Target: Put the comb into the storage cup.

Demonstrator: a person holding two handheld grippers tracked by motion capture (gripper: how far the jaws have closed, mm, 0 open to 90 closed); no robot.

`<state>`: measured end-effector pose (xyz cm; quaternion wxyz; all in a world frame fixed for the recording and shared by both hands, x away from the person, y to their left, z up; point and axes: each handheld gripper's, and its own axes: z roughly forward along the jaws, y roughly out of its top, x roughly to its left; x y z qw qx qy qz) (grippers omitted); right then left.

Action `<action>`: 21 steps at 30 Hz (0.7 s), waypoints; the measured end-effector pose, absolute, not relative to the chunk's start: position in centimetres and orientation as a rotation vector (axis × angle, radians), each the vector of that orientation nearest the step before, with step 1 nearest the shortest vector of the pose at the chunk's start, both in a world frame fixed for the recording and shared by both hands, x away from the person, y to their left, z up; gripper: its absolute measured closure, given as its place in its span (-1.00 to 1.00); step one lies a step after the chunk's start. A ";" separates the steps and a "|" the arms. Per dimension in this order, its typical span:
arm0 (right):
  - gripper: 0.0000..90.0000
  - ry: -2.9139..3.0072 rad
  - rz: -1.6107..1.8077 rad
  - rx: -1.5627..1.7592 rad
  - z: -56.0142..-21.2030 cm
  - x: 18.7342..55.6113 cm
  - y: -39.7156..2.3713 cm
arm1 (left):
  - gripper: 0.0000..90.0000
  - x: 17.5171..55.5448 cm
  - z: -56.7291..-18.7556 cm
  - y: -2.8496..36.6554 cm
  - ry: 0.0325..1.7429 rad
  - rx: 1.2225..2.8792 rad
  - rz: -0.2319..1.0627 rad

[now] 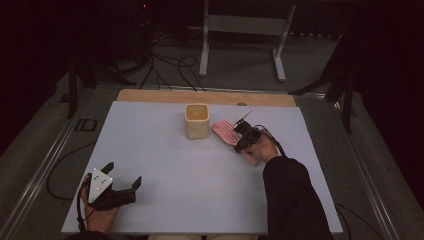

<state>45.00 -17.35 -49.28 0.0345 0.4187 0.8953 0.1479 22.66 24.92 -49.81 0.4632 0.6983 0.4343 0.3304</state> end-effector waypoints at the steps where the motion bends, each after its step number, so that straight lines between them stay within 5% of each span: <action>1: 0.55 2.752 0.469 1.280 -49.3 44.8 -17.3 | -0.99 22.7 -49.8 24.9 1.069 1.718 0.812; 21: 0.55 2.630 0.716 1.243 -47.4 42.3 -18.4 | -0.99 22.7 -49.9 24.8 1.068 1.726 0.809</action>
